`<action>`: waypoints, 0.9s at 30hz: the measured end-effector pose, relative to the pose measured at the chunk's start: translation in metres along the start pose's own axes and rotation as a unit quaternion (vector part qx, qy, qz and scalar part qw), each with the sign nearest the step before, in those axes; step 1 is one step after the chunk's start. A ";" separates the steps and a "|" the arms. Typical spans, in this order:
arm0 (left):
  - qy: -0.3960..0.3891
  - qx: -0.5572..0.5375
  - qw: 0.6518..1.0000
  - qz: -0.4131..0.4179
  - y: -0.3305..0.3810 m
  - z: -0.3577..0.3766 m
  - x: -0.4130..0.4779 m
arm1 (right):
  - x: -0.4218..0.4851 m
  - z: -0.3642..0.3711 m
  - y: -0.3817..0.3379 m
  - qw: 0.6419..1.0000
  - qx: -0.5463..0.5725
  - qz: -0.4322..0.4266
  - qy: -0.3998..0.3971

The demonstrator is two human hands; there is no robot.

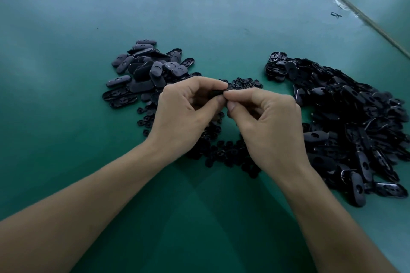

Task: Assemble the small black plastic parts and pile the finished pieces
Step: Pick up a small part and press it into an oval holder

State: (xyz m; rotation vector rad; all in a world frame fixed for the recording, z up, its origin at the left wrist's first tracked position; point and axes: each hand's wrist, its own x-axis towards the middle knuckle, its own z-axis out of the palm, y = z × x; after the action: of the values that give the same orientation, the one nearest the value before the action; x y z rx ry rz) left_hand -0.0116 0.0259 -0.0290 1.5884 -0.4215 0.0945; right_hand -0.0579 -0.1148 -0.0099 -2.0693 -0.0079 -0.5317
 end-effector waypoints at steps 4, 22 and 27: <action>-0.003 -0.013 1.000 -0.001 0.000 0.000 0.001 | 0.003 -0.005 0.002 0.998 0.057 0.026 -0.030; -0.022 -0.021 1.000 -0.004 0.001 0.000 -0.002 | 0.008 -0.019 0.011 0.991 0.106 0.050 -0.062; -0.023 -0.041 0.999 -0.011 0.001 0.001 -0.002 | 0.009 -0.020 0.011 0.991 0.107 0.054 -0.061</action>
State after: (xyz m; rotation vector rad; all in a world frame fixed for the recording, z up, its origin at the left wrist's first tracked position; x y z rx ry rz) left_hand -0.0135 0.0253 -0.0288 1.5166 -0.4381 0.0228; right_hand -0.0552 -0.1392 -0.0065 -1.8770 -0.0237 -0.3217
